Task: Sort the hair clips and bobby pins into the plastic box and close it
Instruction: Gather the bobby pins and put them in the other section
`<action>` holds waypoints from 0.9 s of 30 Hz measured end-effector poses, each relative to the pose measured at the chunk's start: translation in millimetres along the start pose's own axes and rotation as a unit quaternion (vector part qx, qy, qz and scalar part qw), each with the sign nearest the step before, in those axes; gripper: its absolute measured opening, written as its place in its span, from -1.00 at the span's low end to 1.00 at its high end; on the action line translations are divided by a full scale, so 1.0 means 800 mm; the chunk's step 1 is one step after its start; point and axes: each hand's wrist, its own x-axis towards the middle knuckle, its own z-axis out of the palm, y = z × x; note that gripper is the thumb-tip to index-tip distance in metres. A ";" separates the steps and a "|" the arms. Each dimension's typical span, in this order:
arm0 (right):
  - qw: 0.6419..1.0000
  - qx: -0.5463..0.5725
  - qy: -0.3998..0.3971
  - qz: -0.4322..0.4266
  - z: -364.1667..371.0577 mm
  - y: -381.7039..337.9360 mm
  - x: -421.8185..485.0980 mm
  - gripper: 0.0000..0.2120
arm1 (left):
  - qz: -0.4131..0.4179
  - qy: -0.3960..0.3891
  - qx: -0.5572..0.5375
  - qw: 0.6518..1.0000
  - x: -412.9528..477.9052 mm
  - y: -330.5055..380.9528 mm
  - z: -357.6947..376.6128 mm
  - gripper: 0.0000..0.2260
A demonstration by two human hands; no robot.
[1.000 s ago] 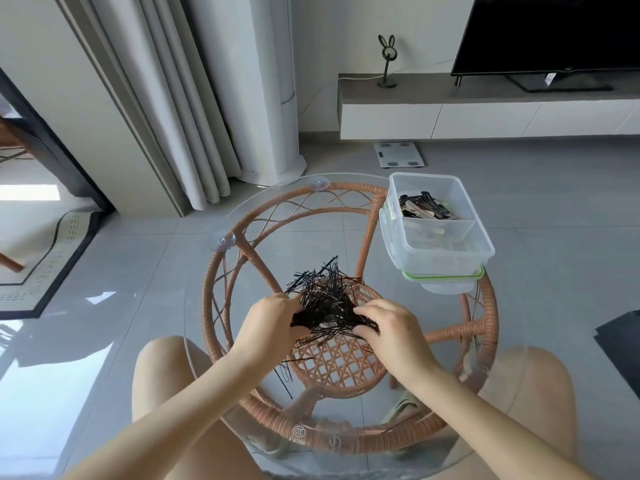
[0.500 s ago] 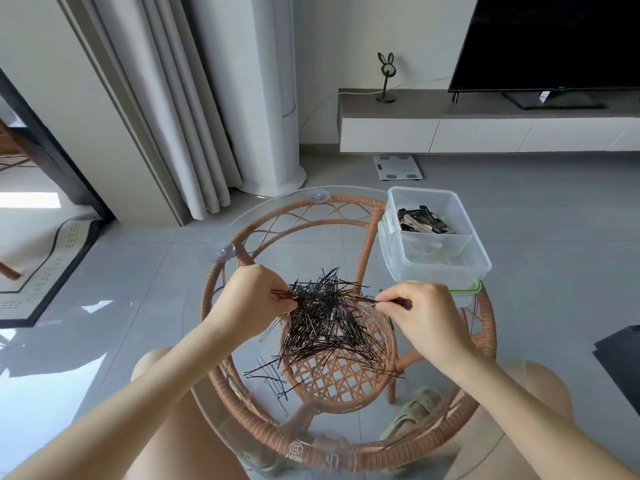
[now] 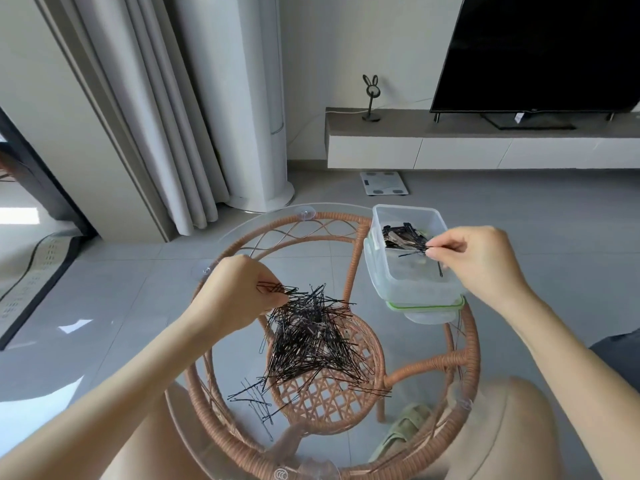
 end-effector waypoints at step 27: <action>0.998 -0.047 -0.033 0.036 -0.017 0.096 0.004 -0.87 | 0.164 -0.073 0.009 0.984 0.146 0.208 0.101 -0.68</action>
